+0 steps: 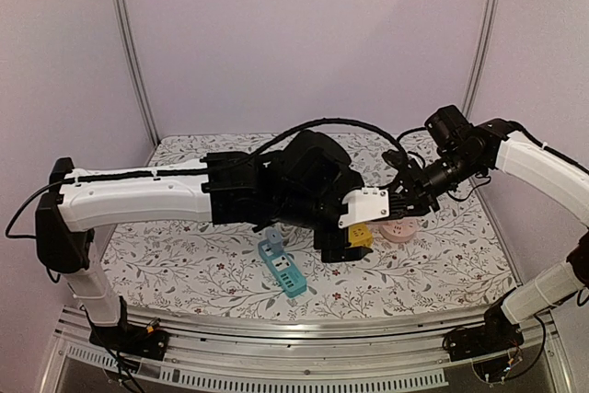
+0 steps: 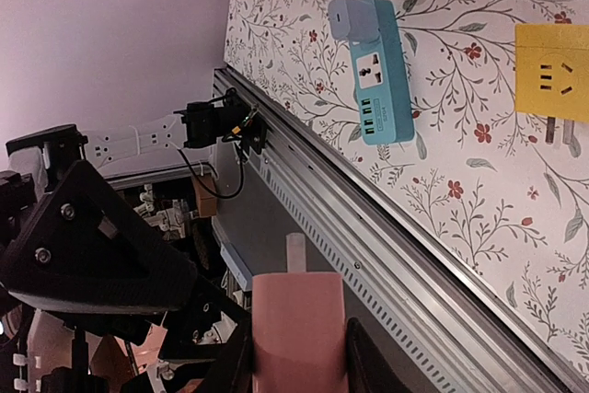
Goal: Insert the plug
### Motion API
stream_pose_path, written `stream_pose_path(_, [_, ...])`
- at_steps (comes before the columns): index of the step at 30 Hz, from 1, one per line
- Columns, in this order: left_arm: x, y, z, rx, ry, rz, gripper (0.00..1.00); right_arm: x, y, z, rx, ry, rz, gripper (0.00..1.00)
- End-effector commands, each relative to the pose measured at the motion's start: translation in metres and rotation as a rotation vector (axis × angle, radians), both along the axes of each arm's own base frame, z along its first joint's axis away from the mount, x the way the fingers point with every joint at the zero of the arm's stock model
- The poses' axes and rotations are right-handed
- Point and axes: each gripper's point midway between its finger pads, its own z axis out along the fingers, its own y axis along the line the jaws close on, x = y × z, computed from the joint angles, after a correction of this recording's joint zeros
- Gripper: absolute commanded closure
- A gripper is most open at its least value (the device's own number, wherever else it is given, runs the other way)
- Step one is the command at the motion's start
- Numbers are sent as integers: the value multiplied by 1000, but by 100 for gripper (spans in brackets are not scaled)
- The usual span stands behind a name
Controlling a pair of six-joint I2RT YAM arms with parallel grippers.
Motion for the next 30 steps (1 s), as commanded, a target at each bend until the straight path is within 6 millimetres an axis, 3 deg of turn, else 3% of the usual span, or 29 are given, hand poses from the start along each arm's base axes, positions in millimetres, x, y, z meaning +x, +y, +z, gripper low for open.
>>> stream_pose_path(1, [-9, -7, -11, 58, -3, -61, 4, -6, 9, 15, 54, -34, 53, 100])
stream_pose_path(14, [-16, -6, -4, 26, 41, -130, 11, -8, 8, 31, 60, -107, 58, 100])
stream_pose_path(25, [2, -16, -2, 24, -7, -93, 23, -28, 5, 28, 76, -92, 93, 100])
stream_pose_path(30, [8, -19, 1, 7, -14, -75, 19, -36, 9, 24, 66, -78, 119, 100])
